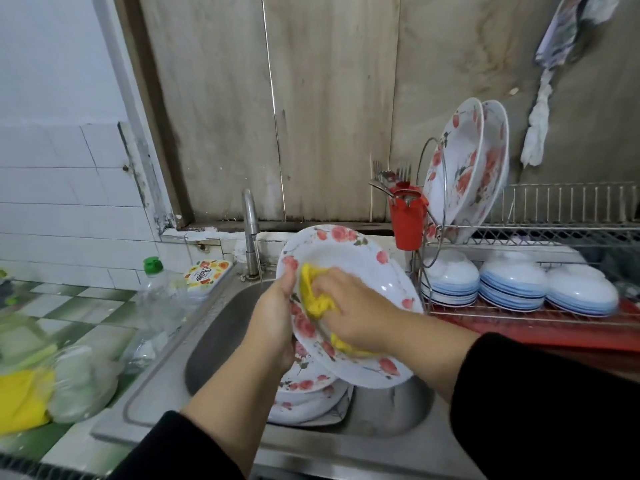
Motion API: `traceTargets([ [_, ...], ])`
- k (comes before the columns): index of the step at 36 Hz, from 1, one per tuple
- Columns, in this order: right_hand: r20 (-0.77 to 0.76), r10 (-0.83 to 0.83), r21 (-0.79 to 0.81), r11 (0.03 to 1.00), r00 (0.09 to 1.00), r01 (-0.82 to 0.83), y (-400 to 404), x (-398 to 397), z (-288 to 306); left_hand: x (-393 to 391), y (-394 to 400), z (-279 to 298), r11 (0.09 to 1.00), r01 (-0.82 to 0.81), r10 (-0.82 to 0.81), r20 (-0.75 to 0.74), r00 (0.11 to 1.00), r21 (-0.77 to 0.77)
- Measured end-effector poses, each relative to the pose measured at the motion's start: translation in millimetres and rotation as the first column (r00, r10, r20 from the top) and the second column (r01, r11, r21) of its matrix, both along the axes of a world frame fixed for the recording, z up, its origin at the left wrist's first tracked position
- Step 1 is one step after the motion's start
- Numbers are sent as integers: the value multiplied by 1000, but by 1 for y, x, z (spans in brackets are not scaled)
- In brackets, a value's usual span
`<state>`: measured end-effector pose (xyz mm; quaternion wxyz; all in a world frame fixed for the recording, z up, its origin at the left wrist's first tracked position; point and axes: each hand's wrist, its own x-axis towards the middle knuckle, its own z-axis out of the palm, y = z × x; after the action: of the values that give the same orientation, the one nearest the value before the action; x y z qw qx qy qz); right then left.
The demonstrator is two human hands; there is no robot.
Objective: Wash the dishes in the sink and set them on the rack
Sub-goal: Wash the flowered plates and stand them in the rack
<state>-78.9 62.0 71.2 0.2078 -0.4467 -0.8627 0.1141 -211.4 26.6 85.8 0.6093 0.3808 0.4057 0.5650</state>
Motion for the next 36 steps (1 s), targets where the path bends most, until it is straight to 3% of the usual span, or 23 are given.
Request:
traceTargets([
  [2,106,113,-117,988,988,-100,-5,14,-9,-7,2,-2,998,-64,64,13,998,-1],
  [5,222,-58,-122,989,973,87,7,38,-4,-7,0,-4,997,-81,81,-4,997,-4],
  [7,122,-202,-103,971,972,215,17,36,11,-1,-2,-1,999,-47,47,3,999,0],
  [9,-7,-237,-95,967,972,235,23,21,21,3,-1,4,1000,-14,14,6,1000,12],
  [13,-45,0,-145,989,999,-6,4,-1,19,-3,5,12,1000,-3,3,47,999,0],
  [16,197,252,-239,950,947,-203,-14,20,13,-16,10,16,998,-65,64,92,994,0],
  [19,547,275,-73,957,791,-282,-8,59,14,-23,14,23,994,-112,112,69,991,-7],
  [21,650,200,127,923,733,-364,2,78,18,-24,16,29,992,-122,123,68,990,-25],
  [24,558,149,396,816,817,-420,11,90,24,-21,16,39,991,-108,117,121,986,-74],
  [27,424,93,545,769,901,-335,0,68,17,-8,16,40,976,-201,213,189,959,-83],
  [30,164,42,474,873,986,-116,-18,20,11,22,12,25,948,-318,316,142,938,-12],
  [32,34,-29,397,918,999,13,-21,4,9,34,5,16,963,-268,265,82,961,24],
  [34,65,21,440,897,998,-47,-19,13,17,25,3,21,996,-88,86,67,994,21],
  [36,238,116,448,868,964,-215,-11,44,25,-1,12,29,1000,21,-22,103,994,9],
])
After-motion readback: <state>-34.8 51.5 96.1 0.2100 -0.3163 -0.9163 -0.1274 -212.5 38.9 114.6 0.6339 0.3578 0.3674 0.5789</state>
